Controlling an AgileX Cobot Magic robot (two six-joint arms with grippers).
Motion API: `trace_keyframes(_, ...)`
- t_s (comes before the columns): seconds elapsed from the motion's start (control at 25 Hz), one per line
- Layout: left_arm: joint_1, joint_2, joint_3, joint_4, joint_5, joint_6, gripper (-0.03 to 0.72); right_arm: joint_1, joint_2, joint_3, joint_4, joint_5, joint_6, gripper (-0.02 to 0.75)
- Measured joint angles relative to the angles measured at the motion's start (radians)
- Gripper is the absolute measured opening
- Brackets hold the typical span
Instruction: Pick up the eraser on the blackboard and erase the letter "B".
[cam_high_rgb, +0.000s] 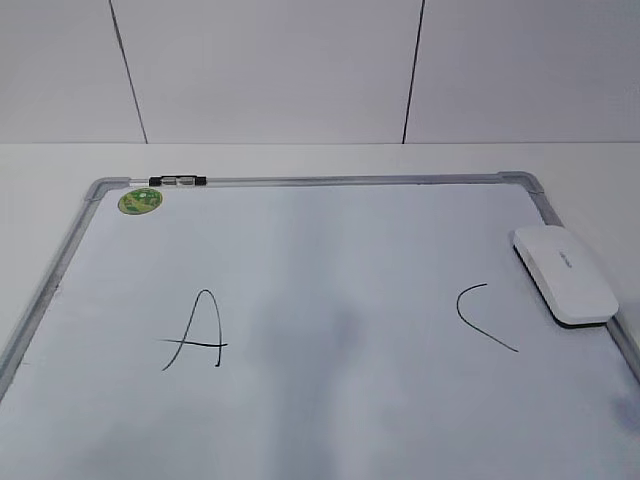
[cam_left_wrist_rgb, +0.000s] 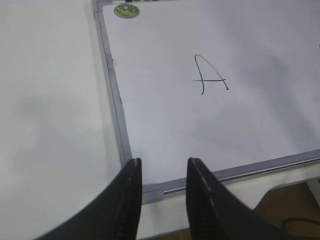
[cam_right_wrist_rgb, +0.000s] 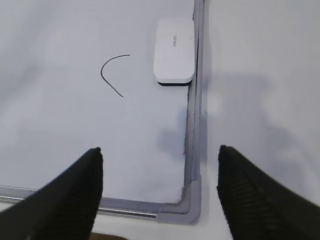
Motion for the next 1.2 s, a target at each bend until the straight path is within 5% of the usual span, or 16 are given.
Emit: trace_keyframes(1.2, 0.000, 0.000, 0.087, 0.032, -0.175, 0.054, 0.235, 0.000, -0.224, 0.023, 0.002, 0.096, 0.000, 0.561)
